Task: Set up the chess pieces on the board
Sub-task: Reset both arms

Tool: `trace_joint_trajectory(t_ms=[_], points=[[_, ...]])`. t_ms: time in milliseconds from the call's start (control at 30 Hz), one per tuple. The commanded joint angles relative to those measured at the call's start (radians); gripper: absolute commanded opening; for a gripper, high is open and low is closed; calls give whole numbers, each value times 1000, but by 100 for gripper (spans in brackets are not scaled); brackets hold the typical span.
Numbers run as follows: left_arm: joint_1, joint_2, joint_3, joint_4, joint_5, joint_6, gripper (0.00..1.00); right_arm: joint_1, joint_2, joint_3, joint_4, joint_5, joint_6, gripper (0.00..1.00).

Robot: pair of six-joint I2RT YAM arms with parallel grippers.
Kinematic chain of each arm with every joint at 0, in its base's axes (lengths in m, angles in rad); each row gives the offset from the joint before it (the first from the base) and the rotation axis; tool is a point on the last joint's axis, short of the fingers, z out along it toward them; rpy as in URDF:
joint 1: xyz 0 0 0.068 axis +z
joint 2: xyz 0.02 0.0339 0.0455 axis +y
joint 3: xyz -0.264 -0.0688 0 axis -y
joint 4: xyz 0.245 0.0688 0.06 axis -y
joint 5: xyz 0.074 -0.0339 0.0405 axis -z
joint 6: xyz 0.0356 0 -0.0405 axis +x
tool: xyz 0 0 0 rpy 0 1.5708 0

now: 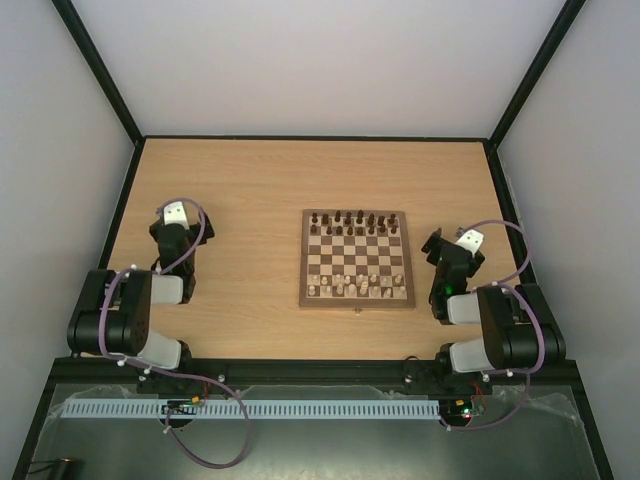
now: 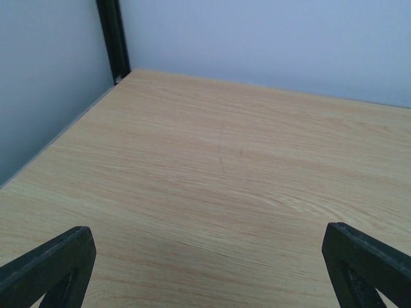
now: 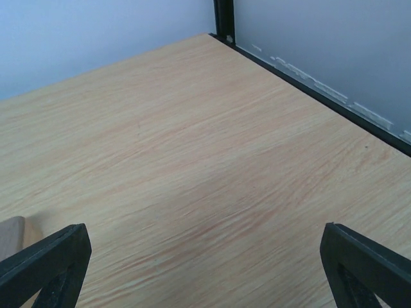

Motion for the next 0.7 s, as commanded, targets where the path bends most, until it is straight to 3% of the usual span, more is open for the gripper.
trace_joint_trajectory(t_ms=[0, 67, 133, 200, 233, 667], points=[[-16, 23, -37, 164, 118, 82, 100, -5, 2, -9, 132, -43, -40, 99], [-13, 24, -45, 175, 131, 87, 100, -5, 24, -4, 144, -114, -72, 99], [-12, 26, -46, 178, 139, 87, 100, -2, 129, -14, 284, -193, -124, 99], [-5, 29, -41, 171, 149, 80, 100, 2, 98, 51, 104, -188, -113, 99], [0, 31, -40, 168, 154, 78, 100, 2, 125, 47, 159, -182, -121, 99], [11, 38, -28, 156, 175, 69, 100, 1, 111, 53, 124, -182, -114, 99]])
